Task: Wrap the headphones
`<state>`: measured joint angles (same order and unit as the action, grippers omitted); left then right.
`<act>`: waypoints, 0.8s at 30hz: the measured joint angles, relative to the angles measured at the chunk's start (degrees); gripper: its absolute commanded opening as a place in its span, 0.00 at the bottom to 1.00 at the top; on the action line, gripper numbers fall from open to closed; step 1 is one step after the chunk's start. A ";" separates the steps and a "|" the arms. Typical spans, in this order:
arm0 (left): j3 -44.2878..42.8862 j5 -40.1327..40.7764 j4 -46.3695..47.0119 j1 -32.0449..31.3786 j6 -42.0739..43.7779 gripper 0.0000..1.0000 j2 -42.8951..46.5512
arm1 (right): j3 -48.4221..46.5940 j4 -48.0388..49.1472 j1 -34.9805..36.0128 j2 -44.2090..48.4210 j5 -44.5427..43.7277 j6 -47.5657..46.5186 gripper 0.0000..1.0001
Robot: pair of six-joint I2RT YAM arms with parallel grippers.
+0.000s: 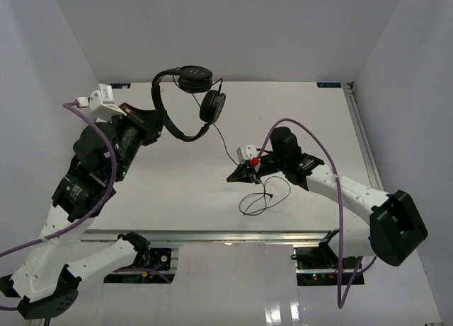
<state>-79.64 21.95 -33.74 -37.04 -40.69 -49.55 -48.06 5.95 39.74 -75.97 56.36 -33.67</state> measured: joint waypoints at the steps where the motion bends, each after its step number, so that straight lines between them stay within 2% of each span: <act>1: 0.50 2.05 0.86 0.00 -0.14 0.00 -0.55 | -0.27 -1.89 0.41 1.06 -1.46 -0.81 0.08; 8: 2.00 11.10 4.85 0.21 1.52 0.00 -9.27 | -3.29 -16.80 6.95 7.43 -17.13 -8.90 0.08; 13: 2.81 12.64 6.29 2.61 4.38 0.00 -18.79 | -9.90 -26.59 8.37 9.51 -27.88 -14.41 0.08; 19: 7.89 12.25 8.41 5.07 9.06 0.00 -28.12 | -17.34 -30.18 8.17 9.31 -40.53 -18.47 0.08; 24: 16.75 8.79 10.55 5.14 13.29 0.00 -29.20 | -21.14 -30.16 7.75 8.95 -47.81 -21.30 0.08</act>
<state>-62.89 30.73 -23.19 -31.90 -27.40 -78.74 -69.21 -24.21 47.49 -67.01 8.55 -54.97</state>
